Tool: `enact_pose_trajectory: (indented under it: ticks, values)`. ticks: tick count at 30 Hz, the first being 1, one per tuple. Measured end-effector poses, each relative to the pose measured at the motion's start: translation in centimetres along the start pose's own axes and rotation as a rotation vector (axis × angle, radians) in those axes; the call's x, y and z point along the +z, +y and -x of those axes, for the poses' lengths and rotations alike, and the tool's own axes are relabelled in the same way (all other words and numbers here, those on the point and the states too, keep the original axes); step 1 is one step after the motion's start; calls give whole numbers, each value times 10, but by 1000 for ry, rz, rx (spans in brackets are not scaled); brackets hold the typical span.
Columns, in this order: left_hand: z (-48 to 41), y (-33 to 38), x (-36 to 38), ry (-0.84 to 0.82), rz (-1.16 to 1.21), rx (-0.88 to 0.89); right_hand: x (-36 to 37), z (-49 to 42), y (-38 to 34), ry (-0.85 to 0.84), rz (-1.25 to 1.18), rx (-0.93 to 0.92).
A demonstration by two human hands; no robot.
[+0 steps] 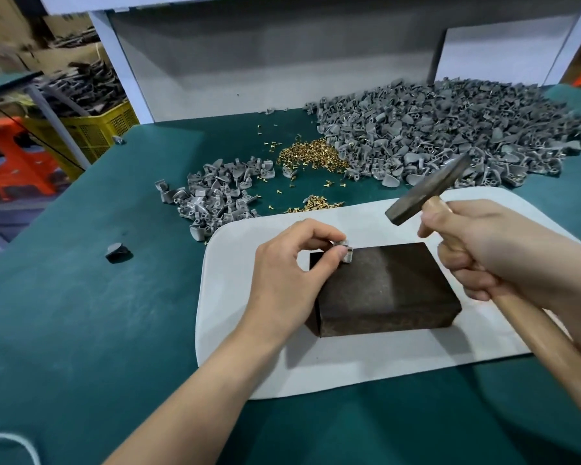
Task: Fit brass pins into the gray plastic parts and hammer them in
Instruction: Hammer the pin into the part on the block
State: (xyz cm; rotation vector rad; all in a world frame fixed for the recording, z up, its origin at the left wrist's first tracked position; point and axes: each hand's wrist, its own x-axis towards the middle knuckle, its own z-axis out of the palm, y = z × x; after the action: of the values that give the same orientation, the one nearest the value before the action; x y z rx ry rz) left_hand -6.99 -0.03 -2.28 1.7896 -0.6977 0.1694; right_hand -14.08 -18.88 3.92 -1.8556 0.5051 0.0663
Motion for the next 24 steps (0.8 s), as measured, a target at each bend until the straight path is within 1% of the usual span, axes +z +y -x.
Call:
enact_pose_trajectory:
  ticks: [4, 7, 12, 18, 24]
  values:
    - [0, -1, 1, 14, 15, -13, 24, 20, -7, -69, 157, -110]
    - [0, -1, 1, 26, 29, -30, 39, 21, -2, -14, 313, -206]
    - [1, -2, 1, 19, 86, -63, 42, 18, 0, 48, 313, -219]
    - [2, -2, 1, -35, 118, -77, 43, 20, -3, 111, 455, -241]
    - [2, -1, 2, -2, 124, -96, 40, 27, -9, 199, 563, -332]
